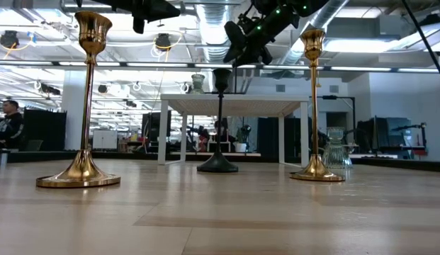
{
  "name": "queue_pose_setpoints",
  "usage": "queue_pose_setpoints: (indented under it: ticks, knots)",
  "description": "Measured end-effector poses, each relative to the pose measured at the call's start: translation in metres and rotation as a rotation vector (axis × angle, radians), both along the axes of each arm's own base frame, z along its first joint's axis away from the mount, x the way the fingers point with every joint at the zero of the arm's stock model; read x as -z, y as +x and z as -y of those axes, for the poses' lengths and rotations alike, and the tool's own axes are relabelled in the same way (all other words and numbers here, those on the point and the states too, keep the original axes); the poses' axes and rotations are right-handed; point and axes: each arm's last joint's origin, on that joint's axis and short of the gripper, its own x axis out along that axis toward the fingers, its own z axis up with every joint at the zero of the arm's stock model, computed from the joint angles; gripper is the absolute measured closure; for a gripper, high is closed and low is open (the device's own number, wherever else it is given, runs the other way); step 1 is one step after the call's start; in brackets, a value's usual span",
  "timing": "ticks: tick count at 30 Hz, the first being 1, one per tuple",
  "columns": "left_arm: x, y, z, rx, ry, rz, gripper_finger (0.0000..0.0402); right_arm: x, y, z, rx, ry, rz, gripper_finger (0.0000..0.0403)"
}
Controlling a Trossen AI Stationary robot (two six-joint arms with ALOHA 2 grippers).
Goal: Pick & Place candle stick holders
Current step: Put the top black candle holder on the shelf, then put the right golden candle holder on the shelf
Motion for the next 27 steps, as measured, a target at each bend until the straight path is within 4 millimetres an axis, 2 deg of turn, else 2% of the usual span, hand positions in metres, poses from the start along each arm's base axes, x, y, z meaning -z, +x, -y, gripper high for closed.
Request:
queue_pose_setpoints:
  ticks: [7, 14, 20, 27]
  knots:
    - [0.0, 0.0, 0.0, 0.0, 0.0, 0.0, 0.039, 0.006, -0.003, -0.002, -0.004, 0.039, -0.068, 0.0159]
    - [0.0, 0.0, 0.0, 0.0, 0.0, -0.001, 0.039, 0.008, -0.007, -0.013, -0.096, 0.115, -0.109, 0.0153]
    - [0.0, 0.0, 0.0, 0.0, 0.0, -0.001, 0.039, -0.003, -0.013, -0.029, -0.136, 0.122, -0.117, 0.0153]
    - [0.0, 0.0, 0.0, 0.0, -0.001, -0.001, 0.039, -0.027, -0.028, -0.038, -0.162, 0.052, -0.082, 0.0153]
